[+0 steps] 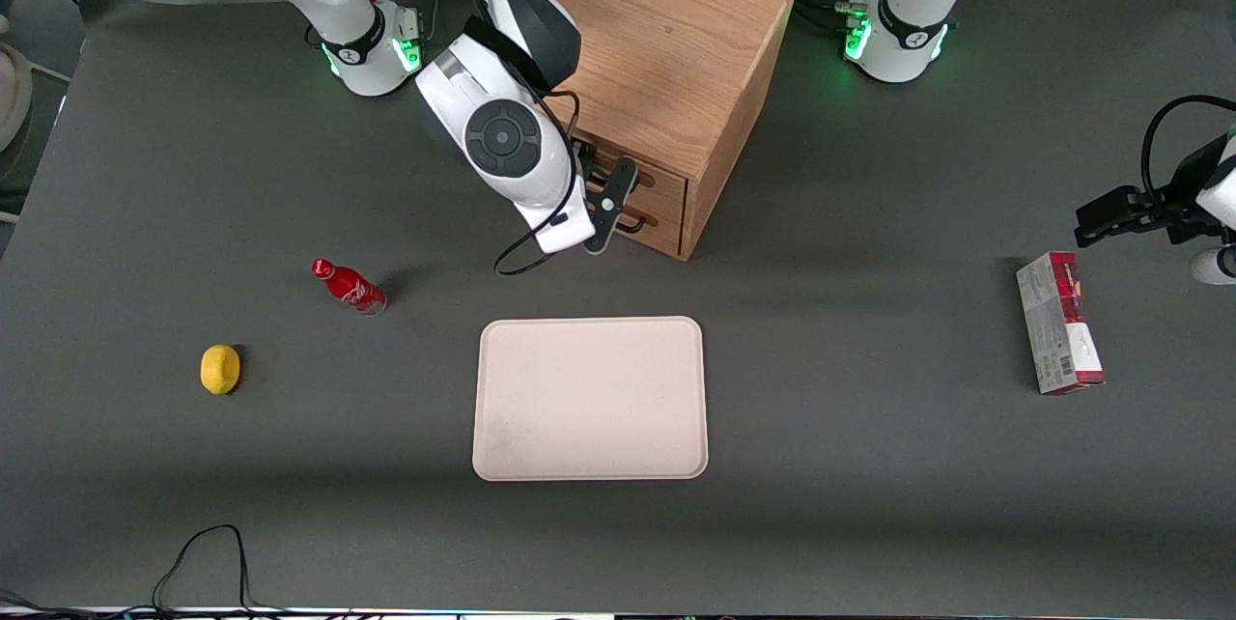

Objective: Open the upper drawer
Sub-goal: 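Pull the upper drawer outward by its handle with the right gripper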

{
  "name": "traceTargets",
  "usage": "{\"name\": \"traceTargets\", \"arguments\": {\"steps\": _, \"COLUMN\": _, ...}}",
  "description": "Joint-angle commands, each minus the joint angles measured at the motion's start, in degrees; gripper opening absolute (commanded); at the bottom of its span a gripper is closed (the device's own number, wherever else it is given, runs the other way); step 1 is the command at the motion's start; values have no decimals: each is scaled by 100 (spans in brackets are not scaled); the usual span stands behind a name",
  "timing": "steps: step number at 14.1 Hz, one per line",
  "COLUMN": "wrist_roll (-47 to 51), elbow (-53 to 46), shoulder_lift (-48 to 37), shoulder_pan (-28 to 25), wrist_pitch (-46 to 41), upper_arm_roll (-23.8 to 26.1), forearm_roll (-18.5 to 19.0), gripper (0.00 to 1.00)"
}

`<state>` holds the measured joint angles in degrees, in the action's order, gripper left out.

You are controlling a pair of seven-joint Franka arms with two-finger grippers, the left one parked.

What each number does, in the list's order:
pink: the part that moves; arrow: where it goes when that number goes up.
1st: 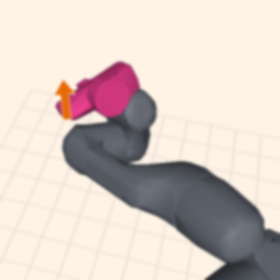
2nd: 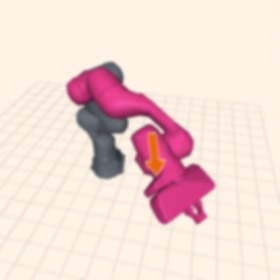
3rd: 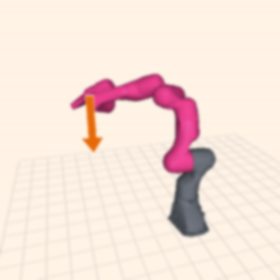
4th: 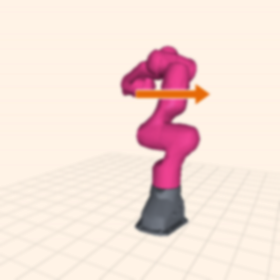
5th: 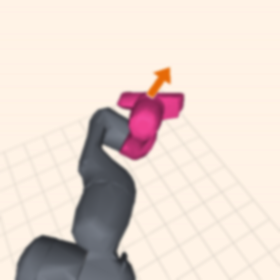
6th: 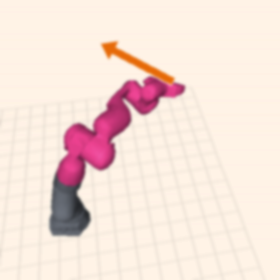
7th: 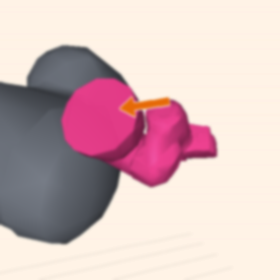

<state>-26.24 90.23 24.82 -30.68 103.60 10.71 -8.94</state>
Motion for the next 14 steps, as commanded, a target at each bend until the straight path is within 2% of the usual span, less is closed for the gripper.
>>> {"name": "traceTargets", "arguments": {"steps": 1, "wrist_roll": -145, "elbow": 109, "shoulder_lift": -135, "shoulder_pan": 27, "wrist_pitch": 108, "upper_arm_roll": -77, "forearm_roll": 24, "gripper": 100}}
{"name": "traceTargets", "arguments": {"steps": 14, "wrist_roll": -153, "elbow": -163, "shoulder_lift": -100, "shoulder_pan": 334, "wrist_pitch": 134, "upper_arm_roll": -86, "forearm_roll": 7, "gripper": 100}}
